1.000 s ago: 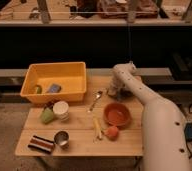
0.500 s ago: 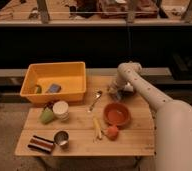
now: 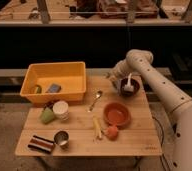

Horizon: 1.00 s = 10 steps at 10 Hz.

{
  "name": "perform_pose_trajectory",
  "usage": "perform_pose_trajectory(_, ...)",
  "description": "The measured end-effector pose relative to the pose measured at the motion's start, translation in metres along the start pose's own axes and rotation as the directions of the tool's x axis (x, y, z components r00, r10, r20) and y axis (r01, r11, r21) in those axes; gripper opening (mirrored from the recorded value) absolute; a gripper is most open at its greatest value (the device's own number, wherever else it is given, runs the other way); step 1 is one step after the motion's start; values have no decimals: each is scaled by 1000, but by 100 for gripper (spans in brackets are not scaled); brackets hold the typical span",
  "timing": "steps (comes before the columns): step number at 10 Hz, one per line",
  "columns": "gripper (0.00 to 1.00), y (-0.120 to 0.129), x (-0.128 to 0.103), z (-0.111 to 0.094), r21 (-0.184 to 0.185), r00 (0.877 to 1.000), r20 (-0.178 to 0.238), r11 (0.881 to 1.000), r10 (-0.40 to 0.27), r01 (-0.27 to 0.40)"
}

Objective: Place towel in tray

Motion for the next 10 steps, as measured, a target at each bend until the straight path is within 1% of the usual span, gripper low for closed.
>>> perform_pose_trajectory(1,0,4,22,-14,-14,999,-40,1000,-17,16)
perform_pose_trajectory(2,0,8,51,-30,-29,995,-93,999,-41,39)
perform_pose_trajectory(3,0,9,81,-38,-34,987,-149,998,-64,59)
perform_pose_trajectory(4,0,9,110,-39,-37,976,-200,996,-83,77)
perform_pose_trajectory(5,0,7,127,-38,-36,969,-227,995,-95,89)
perform_pose_trajectory(7,0,9,123,-41,-41,970,-225,996,-91,84)
perform_pose_trajectory(10,0,7,127,-38,-37,969,-227,995,-94,88)
